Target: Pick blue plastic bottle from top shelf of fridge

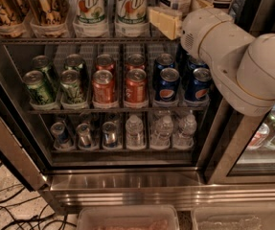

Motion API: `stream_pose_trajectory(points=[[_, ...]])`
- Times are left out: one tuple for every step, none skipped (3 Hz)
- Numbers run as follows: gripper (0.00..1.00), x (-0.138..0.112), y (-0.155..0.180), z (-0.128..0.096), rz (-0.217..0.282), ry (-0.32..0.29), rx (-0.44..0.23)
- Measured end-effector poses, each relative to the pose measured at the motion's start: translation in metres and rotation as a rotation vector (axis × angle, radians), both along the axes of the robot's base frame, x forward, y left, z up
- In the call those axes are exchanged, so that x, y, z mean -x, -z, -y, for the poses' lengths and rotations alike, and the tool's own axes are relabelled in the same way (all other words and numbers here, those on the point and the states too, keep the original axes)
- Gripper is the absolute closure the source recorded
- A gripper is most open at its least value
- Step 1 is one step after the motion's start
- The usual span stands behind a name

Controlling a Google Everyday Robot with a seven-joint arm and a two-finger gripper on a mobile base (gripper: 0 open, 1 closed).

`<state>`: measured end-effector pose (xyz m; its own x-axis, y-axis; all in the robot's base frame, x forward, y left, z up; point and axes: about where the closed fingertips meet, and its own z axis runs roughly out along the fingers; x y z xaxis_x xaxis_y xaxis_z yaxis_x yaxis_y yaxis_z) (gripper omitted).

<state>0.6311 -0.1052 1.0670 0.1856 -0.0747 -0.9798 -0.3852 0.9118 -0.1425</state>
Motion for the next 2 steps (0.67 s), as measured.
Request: stream_pose_trajectory(points=[[0.26,-0.0049,0.0,-0.0045,0.0,-0.005,-0.005],[0.45,-0.0067,0.0002,-0.0069,0.001,-0.008,-0.009]])
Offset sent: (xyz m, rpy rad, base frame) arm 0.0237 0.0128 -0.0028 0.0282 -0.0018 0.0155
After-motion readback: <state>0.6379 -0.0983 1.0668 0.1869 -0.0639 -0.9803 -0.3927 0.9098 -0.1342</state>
